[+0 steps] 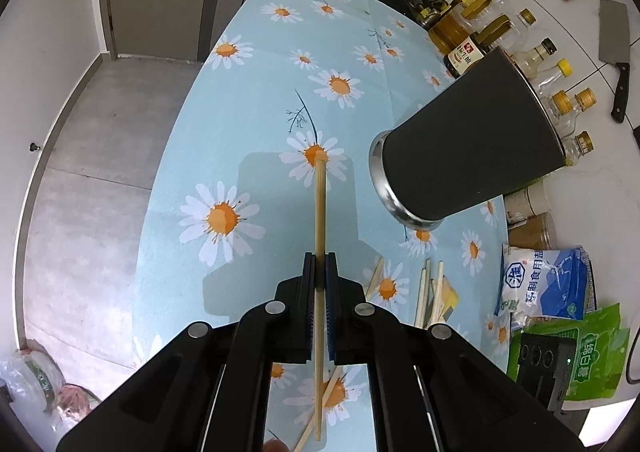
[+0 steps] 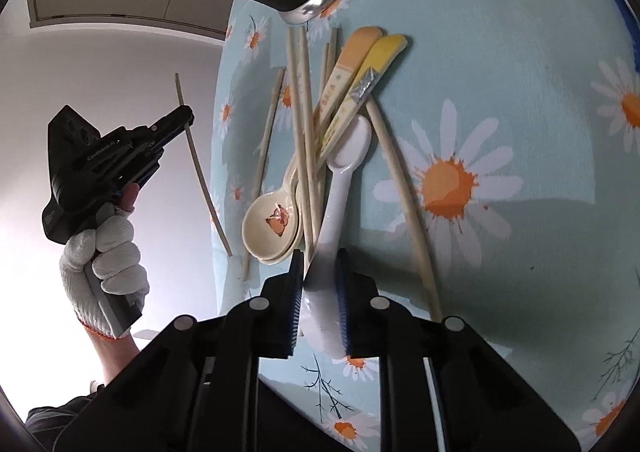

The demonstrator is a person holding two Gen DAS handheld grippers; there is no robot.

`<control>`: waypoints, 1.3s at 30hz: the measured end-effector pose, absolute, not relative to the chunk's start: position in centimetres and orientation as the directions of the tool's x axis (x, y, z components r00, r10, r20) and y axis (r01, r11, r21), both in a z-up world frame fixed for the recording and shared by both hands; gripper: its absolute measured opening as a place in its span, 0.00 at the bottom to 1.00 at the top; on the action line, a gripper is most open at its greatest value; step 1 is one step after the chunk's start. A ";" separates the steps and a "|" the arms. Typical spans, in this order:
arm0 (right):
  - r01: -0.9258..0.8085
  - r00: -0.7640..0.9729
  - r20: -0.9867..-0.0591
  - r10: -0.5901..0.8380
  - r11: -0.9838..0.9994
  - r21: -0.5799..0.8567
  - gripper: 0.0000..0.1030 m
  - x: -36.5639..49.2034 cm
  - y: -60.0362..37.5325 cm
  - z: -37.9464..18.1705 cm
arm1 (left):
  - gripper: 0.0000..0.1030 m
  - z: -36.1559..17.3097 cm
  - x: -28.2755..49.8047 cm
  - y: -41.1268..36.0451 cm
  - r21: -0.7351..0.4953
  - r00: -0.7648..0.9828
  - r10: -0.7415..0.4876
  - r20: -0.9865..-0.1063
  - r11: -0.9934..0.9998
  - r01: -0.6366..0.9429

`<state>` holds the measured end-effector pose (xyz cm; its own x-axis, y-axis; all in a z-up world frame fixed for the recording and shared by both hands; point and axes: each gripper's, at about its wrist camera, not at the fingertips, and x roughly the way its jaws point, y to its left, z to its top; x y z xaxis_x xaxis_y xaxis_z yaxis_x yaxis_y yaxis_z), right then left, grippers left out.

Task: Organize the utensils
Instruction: 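Grasp the white spoon with the right tool while the left tool holds the chopstick, then lift both held utensils and carry them over the black holder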

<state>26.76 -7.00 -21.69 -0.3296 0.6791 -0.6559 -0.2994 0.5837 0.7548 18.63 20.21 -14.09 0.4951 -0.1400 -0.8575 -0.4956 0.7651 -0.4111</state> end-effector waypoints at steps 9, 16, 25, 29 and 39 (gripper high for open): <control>-0.291 -0.307 -0.640 0.704 0.571 0.767 0.14 25.9 -7.6 -21.1 | 0.04 -14.1 18.3 20.1 -0.406 0.489 -0.141 -0.861 0.769 -0.494; -0.304 -0.286 -0.641 0.713 0.567 0.766 0.10 25.9 -8.1 -20.0 | 0.04 -14.1 18.3 19.6 -0.412 0.490 -0.153 -0.858 0.774 -0.481; -0.337 -0.231 -0.632 0.740 0.549 0.765 0.09 25.9 -8.0 -17.2 | 0.04 -13.6 18.0 19.1 -0.425 0.501 -0.165 -0.850 0.776 -0.466; -0.355 -0.202 -0.629 0.750 0.543 0.761 0.09 26.4 -7.8 -16.1 | 0.04 -12.8 18.0 18.8 -0.432 0.516 -0.167 -0.840 0.781 -0.451; -0.395 -0.137 -0.607 0.783 0.519 0.758 0.09 27.3 -7.5 -13.9 | 0.04 -9.8 18.1 17.5 -0.449 0.566 -0.175 -0.806 0.804 -0.390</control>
<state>27.33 -7.53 -13.93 -0.1368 0.7829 -0.6069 -0.3947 0.5188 0.7583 18.06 17.55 -9.83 0.5656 -0.1754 -0.8058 -0.3902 0.8039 -0.4489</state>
